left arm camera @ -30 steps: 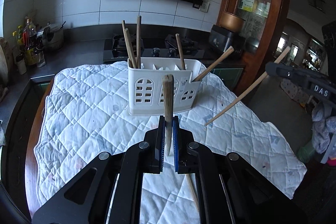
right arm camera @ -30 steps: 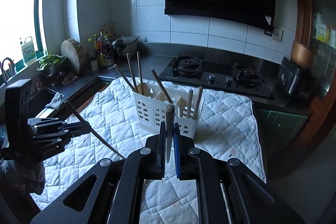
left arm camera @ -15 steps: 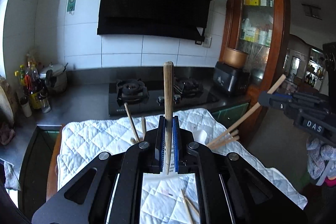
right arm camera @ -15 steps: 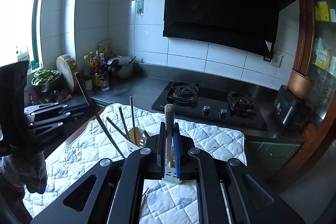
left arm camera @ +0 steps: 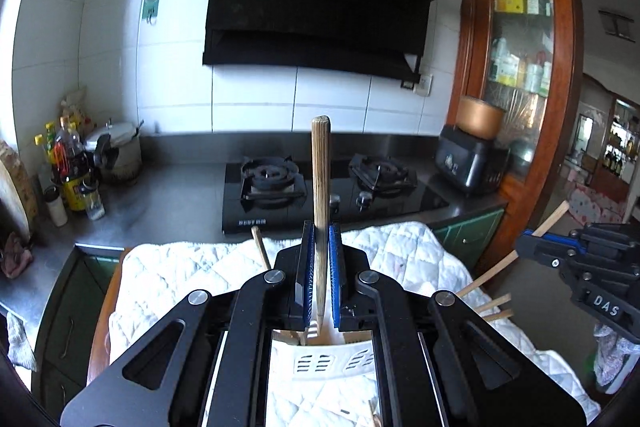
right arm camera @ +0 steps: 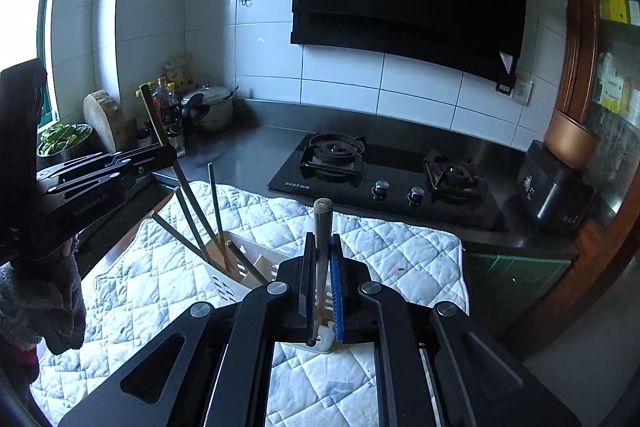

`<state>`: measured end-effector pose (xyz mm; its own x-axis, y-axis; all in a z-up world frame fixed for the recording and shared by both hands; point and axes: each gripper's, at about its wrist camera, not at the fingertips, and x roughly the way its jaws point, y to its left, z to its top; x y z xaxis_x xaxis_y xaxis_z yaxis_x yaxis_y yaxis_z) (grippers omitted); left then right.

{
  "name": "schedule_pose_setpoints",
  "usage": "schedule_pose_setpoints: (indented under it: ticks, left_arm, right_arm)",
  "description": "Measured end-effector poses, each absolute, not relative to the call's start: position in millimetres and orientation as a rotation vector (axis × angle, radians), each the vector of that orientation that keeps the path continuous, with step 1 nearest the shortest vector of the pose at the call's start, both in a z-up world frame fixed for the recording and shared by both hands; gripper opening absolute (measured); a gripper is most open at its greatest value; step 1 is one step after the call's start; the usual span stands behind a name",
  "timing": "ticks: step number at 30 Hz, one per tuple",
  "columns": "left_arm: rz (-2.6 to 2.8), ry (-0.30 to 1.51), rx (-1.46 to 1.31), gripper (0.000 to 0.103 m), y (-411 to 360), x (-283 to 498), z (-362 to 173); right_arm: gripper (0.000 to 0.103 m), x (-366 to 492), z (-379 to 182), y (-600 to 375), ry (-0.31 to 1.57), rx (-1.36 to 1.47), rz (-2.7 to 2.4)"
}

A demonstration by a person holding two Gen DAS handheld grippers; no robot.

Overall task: Organize utensils
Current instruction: 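Lower the right tool's chopstick into the holder and open while the left tool releases its own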

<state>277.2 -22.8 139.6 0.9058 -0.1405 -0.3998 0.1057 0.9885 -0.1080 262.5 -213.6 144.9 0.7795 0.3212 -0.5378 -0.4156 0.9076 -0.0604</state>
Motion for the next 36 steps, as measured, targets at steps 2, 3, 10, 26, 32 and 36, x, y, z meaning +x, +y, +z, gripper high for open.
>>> schedule_pose_setpoints:
  ticks: [2, 3, 10, 26, 32, 36]
  left_arm:
    - [-0.129, 0.441, -0.083, 0.006, -23, 282, 131]
    - [-0.132, 0.45, -0.083, 0.006, -23, 284, 127]
    - [-0.142, 0.5, -0.076, 0.006, -22, 291, 106]
    - [-0.152, 0.536, -0.074, 0.009, -19, 293, 93]
    - [-0.154, 0.525, -0.076, 0.009, -21, 288, 98]
    - [-0.157, 0.512, -0.076, 0.009, -21, 276, 105]
  right_arm:
    - [0.007, 266, 139, -213, 0.56, -0.186, 0.397]
    - [0.007, 268, 136, -213, 0.567, -0.186, 0.397]
    - [0.007, 274, 118, -210, 0.604, -0.193, 0.398]
    - [0.008, 279, 107, -212, 0.633, -0.177, 0.388]
    - [0.02, 275, 112, -218, 0.617, -0.163, 0.381]
    - [0.031, 262, 119, -224, 0.587, -0.154, 0.377]
